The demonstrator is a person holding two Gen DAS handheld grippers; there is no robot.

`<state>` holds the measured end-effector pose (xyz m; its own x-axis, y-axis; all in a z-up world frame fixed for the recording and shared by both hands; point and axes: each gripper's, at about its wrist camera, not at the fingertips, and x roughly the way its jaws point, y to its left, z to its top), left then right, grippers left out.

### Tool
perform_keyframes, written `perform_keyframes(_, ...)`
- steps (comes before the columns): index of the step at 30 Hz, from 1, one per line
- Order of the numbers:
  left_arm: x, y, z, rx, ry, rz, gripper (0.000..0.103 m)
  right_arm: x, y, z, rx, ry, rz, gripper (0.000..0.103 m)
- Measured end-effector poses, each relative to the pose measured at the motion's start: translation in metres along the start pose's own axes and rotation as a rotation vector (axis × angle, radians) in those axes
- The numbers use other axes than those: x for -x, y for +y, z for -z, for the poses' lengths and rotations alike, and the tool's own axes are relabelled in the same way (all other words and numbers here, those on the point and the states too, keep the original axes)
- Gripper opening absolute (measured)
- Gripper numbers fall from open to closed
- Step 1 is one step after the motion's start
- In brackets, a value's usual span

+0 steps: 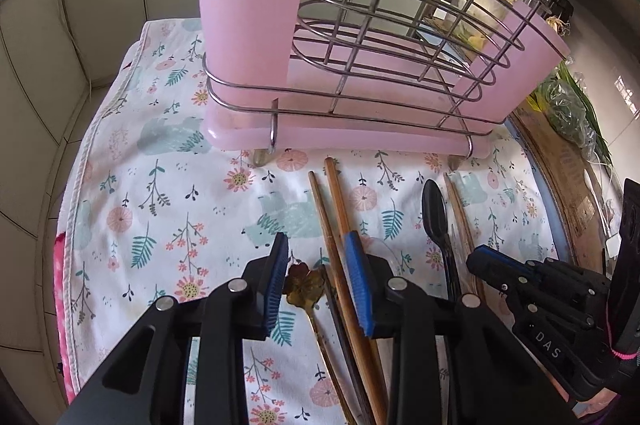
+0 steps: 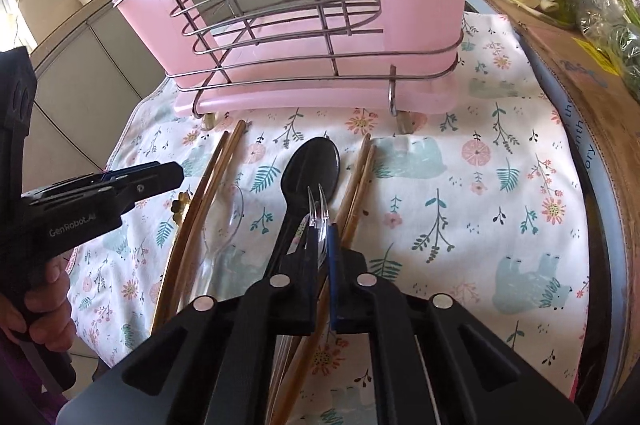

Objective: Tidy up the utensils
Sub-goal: 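Lower both tools toward the chopsticks and spoons on the cloth, then close the left tool on a wooden chopstick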

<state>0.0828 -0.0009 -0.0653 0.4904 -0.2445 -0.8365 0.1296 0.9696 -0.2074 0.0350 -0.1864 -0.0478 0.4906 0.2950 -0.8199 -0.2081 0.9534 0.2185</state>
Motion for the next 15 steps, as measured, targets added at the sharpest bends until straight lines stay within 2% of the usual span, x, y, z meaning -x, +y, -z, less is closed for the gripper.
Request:
perform_keyframes(6, -0.02, -0.003, -0.007, 0.016, 0.042, 0.022, 0.019, 0.006, -0.005, -0.001, -0.013, -0.015, -0.009, 0.0)
perform_keyframes(15, -0.026, 0.014, -0.012, 0.095, 0.071, 0.053, 0.013, 0.017, -0.018, -0.008, -0.045, -0.043, -0.003, 0.0)
